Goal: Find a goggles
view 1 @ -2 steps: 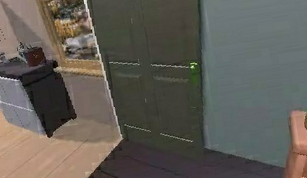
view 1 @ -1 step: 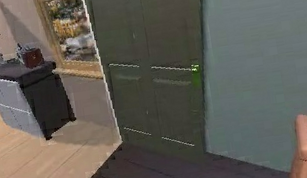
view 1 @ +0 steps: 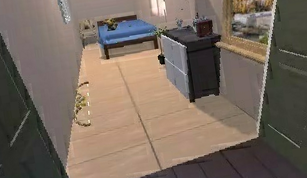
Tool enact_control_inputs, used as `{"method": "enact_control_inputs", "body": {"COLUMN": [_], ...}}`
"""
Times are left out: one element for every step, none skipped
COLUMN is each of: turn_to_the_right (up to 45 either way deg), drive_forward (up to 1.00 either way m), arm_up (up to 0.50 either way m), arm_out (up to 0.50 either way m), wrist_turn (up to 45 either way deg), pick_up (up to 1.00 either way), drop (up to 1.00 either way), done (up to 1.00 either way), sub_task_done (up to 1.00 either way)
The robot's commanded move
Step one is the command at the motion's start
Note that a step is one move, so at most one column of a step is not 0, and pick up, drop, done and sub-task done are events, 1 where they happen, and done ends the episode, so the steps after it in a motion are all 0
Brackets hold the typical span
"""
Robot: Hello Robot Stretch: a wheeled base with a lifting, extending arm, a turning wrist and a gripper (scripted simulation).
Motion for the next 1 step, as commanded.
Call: {"method": "enact_control_inputs", "body": {"turn_to_the_right": [0.0], "drive_forward": [1.00], "arm_up": [0.00], "arm_out": [0.00], "wrist_turn": [0.0], "pick_up": [0.00], "drop": [0.00], "done": [0.00], "sub_task_done": [0.00]}}
